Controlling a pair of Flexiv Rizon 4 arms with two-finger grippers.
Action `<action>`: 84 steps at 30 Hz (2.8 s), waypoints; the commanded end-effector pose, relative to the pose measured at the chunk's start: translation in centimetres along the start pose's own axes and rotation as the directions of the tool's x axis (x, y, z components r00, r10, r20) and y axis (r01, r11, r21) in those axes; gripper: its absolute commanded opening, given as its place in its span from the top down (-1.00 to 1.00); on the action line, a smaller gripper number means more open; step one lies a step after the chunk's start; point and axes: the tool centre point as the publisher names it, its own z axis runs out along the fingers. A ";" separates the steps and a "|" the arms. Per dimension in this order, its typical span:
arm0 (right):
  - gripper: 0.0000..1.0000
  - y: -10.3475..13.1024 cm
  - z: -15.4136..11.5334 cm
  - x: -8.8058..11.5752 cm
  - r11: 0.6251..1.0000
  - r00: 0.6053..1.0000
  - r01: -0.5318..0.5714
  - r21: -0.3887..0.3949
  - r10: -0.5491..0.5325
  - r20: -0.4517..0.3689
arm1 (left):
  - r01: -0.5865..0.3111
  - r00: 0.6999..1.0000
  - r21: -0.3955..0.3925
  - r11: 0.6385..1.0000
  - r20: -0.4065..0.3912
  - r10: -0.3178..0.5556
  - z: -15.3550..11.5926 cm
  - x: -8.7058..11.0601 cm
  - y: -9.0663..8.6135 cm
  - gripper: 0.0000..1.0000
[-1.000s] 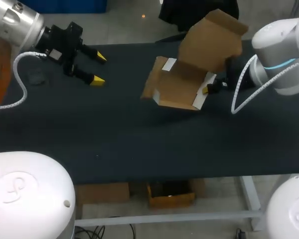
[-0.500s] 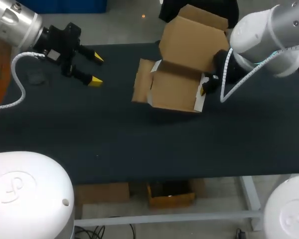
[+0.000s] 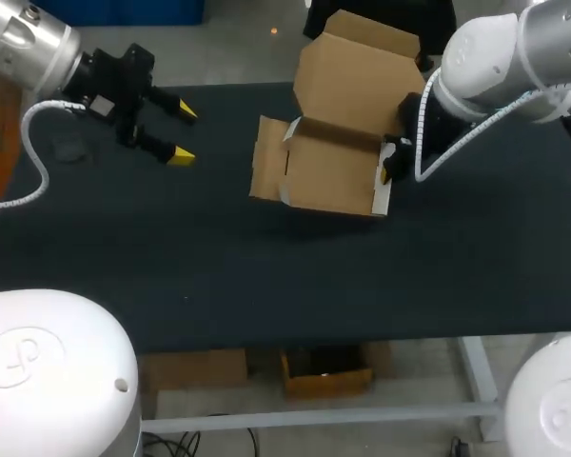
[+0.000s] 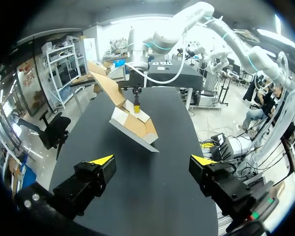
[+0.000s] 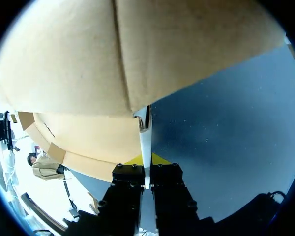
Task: Assemble the packaging by folding the flat box into shape, placing the metal phone stand inside, and closing the box properly
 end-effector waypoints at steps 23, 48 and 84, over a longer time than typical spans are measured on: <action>1.00 -2.3 -0.1 -0.3 0.956 0.969 -0.134 0.260 0.072 0.234 | -0.096 0.986 -0.177 0.980 0.116 0.117 -0.4 -1.2 3.3 -1.00; 1.00 -3.4 2.2 0.2 0.880 0.954 -0.214 0.425 0.095 0.283 | -0.116 0.989 -0.208 0.971 0.066 0.132 1.5 -0.9 4.9 -1.00; 1.00 -4.3 2.5 0.3 0.840 0.942 -0.265 0.473 0.121 0.312 | -0.101 0.992 -0.190 0.977 0.061 0.114 2.5 -0.8 5.3 -1.00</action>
